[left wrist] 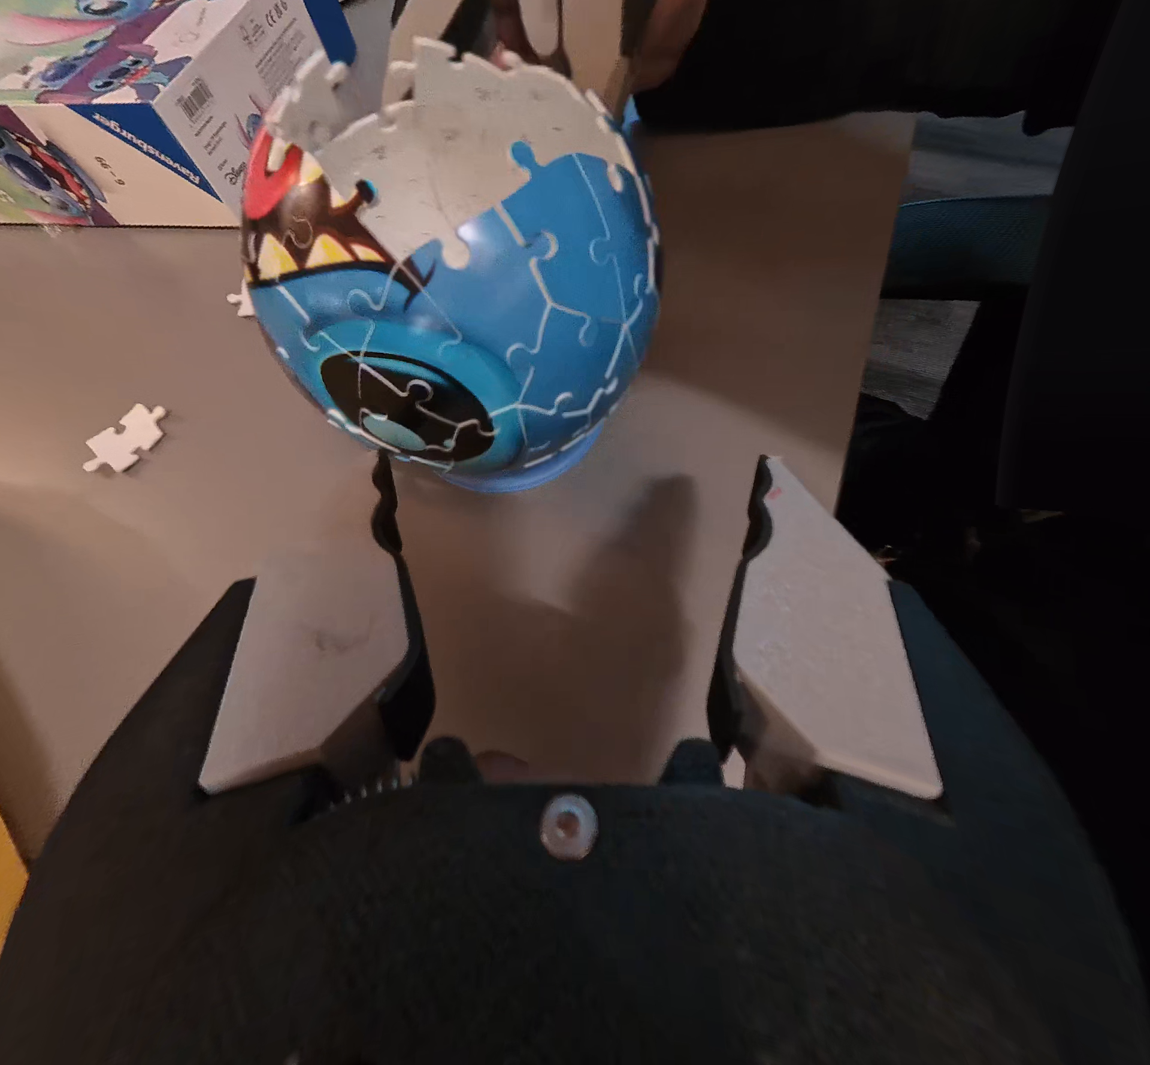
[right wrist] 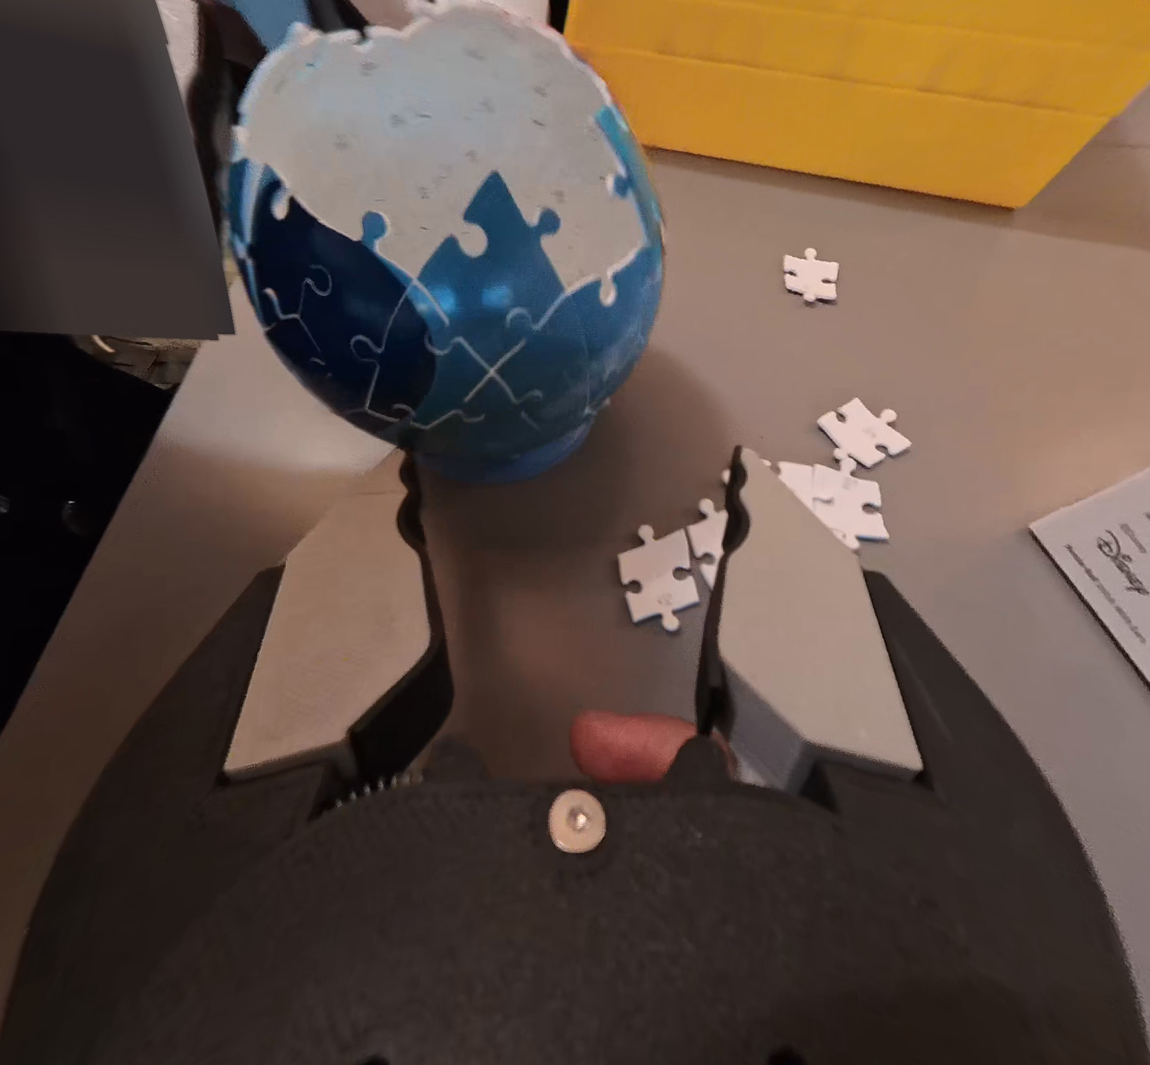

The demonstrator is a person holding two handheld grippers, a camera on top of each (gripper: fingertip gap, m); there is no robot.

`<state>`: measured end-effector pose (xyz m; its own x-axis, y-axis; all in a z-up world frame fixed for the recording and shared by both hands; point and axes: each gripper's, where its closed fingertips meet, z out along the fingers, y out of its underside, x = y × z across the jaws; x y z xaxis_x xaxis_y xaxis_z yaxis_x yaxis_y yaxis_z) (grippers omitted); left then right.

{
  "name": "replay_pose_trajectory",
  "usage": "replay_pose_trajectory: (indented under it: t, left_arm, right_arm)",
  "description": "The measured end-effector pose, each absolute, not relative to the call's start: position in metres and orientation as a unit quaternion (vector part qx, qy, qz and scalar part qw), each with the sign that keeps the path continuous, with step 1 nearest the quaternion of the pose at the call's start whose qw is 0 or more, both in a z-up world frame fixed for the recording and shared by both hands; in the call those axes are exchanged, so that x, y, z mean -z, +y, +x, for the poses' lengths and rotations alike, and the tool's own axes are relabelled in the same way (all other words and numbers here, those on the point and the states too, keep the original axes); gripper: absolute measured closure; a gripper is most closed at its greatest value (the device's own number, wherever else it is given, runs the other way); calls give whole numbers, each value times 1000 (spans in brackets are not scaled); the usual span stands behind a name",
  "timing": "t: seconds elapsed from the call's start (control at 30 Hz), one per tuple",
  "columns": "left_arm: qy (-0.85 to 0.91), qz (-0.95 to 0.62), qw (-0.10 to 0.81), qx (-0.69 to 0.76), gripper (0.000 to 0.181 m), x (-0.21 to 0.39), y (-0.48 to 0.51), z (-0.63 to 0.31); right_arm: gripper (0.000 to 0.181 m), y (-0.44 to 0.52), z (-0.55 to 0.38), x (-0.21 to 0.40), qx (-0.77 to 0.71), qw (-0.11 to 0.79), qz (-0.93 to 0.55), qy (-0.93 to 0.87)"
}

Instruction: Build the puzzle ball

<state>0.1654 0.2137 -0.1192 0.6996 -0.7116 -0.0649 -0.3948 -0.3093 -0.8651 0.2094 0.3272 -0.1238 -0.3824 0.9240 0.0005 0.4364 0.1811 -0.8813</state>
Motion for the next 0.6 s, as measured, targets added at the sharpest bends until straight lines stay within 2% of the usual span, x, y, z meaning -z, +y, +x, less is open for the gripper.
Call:
replay_pose_trajectory:
  t: [0.03, 0.17, 0.37, 0.6]
  left_arm:
    - [350, -791, 472, 167, 70, 119, 210, 167]
    - [356, -796, 466, 152, 69, 121, 205, 167]
    - [361, -790, 462, 176, 77, 115, 194, 171]
    - [320, -808, 478, 125, 78, 121, 217, 141]
  right_arm:
    - [87, 330, 209, 126, -424, 288, -481, -712]
    - [90, 341, 204, 130, -410, 296, -501, -702]
    - [98, 356, 203, 129, -403, 316, -523, -682]
    - [92, 318, 220, 119, -460, 270, -461, -709]
